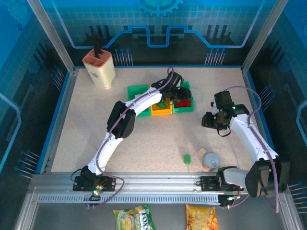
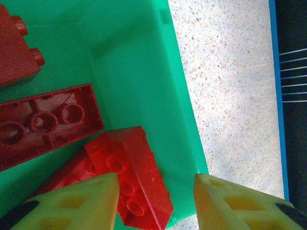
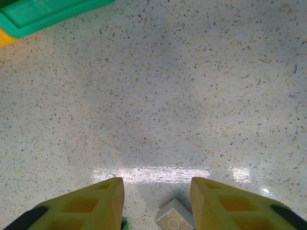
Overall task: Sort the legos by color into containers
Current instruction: Place the lego in the container.
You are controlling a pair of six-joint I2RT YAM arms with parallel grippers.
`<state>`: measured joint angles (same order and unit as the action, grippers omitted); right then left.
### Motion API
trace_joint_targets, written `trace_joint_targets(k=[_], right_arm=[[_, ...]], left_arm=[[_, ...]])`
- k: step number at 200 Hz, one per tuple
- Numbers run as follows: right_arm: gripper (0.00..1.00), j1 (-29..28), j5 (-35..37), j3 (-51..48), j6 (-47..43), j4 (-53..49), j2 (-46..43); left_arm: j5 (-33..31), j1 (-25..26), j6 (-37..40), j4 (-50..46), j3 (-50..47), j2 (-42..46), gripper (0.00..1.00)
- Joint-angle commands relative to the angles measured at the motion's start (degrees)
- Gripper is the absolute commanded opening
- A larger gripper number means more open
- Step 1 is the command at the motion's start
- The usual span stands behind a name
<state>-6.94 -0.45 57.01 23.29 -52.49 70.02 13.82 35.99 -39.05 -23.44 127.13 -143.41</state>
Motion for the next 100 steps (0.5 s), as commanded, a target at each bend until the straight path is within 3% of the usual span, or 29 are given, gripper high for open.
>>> trace_joint_targets(k=[1, 100], right_arm=[[0.42, 1.0, 0.0, 1.4, -0.4, -1.2, -0.9], [0.42, -1.1, -0.8, -1.2, 0.4, -1.4, -0.2]], left_arm=[[0.7, -0.5, 0.4, -0.3, 0.5, 3.1, 0.46], [-0.3, -0.4, 4.5, -9.7, -8.0, 14.3, 0.46]])
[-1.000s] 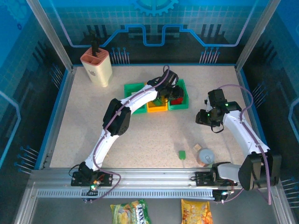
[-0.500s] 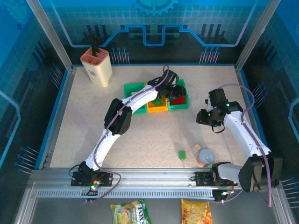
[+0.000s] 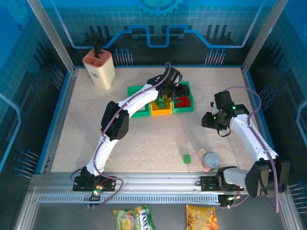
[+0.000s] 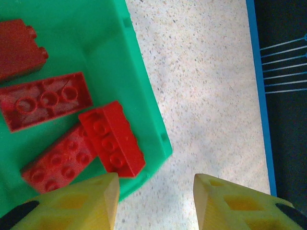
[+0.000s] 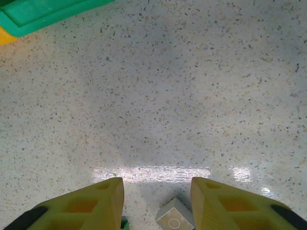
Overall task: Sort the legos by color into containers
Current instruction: Place the lego in the container, then move the lego to the center of the table.
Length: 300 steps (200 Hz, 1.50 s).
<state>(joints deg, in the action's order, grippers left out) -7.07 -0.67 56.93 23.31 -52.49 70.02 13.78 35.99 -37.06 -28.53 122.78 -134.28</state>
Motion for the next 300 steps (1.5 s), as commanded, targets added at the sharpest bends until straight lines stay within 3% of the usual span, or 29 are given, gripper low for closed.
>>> trace_joint_targets(k=[1, 90, 188, 239, 300], right_arm=[[0.42, -1.1, -0.6, -1.1, 0.4, -1.4, -0.2], [0.45, -8.8, 4.3, -5.3, 8.3, -2.7, 0.8], [0.62, -9.3, 3.9, -12.2, 16.3, -0.6, 4.0], [0.64, -10.6, 2.4, -12.2, 16.0, -0.4, 9.2], [0.64, -13.6, 0.8, -10.9, 15.6, -0.9, 13.3]], left_arm=[[-0.2, -0.5, 2.6, -4.7, -3.8, 5.2, 0.46], [-0.6, -2.3, 9.0, -11.2, -21.8, 21.6, 0.46], [-1.0, -13.5, 17.2, -17.7, -43.6, 46.1, 0.47], [-0.7, -18.4, 22.5, -21.8, -46.1, 51.4, 0.48], [-6.7, -20.6, 26.3, -19.7, -51.6, 55.1, 0.49]])
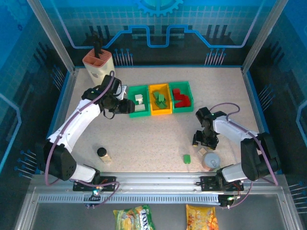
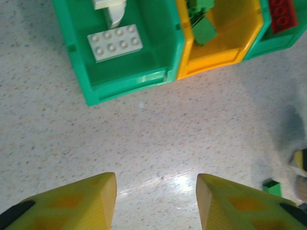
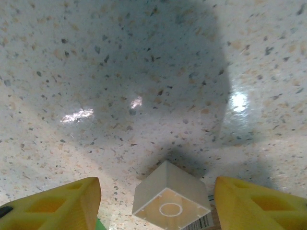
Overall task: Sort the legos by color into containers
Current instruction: Move the lego to the center of the table.
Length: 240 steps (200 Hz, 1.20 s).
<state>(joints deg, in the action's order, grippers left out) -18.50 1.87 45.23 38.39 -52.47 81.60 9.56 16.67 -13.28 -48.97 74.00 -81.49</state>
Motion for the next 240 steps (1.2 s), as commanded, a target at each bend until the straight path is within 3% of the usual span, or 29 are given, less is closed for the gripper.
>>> trace_joint_targets(k=[1, 75, 107, 157, 240], right_arm=[[0.64, -2.2, -1.8, 0.8, 0.5, -1.0, 1.8], [0.61, -14.7, -6.2, 8.6, 3.3, -1.1, 7.5], [0.61, -18.1, 2.0, 11.8, 6.0, -6.9, 6.3], [0.63, -20.0, 6.6, 6.5, 14.3, -6.6, 0.3], [0.57, -19.7, 3.6, -1.0, 17.1, 2.8, 2.6]], left_arm=[[-2.4, -1.3, 2.5, 0.8, -3.0, 2.3, 0.49], [-2.3, -2.8, 3.1, 5.9, -8.7, 2.9, 0.48], [-1.7, -3.9, 3.1, 7.1, -9.8, 2.5, 0.48], [-1.1, -4.8, 2.9, 7.9, -10.2, 2.2, 0.48], [-0.7, -5.8, 2.6, 8.4, -10.7, 2.4, 0.48]])
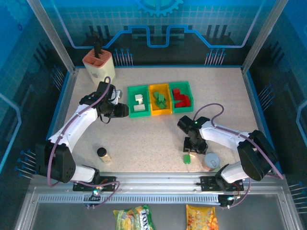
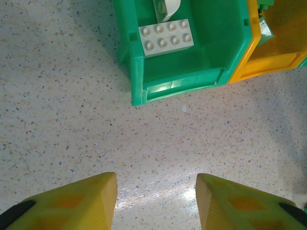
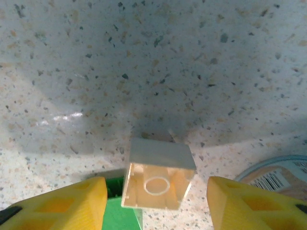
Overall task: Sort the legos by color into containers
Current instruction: Move the lego to the center of the table, then pick up the lego from the bottom-center of the table.
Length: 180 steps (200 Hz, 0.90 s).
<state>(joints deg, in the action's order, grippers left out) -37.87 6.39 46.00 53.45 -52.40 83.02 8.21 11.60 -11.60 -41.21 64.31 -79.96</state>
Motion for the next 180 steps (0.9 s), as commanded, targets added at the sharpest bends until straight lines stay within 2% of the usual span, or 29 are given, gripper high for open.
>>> trace_joint_targets(k=[1, 99, 147, 180], right_arm=[[0.57, -0.4, -0.9, -1.8, 2.0, 2.9, 1.2], [0.35, -1.0, 0.5, -0.4, 1.2, 2.8, 0.7], [0.33, -1.1, 1.4, 4.1, -1.2, 0.5, 1.3], [0.34, -1.2, 1.9, 11.9, -4.1, 0.5, 4.7]], left_arm=[[0.7, -0.7, 1.0, 0.7, -1.0, 0.9, 0.48], [0.3, -0.8, 0.8, 1.5, -1.6, 1.0, 0.48], [1.0, -2.5, 0.2, 2.3, -1.5, 1.3, 0.48], [1.3, -4.9, -0.4, 3.1, -2.1, 2.2, 0.48]])
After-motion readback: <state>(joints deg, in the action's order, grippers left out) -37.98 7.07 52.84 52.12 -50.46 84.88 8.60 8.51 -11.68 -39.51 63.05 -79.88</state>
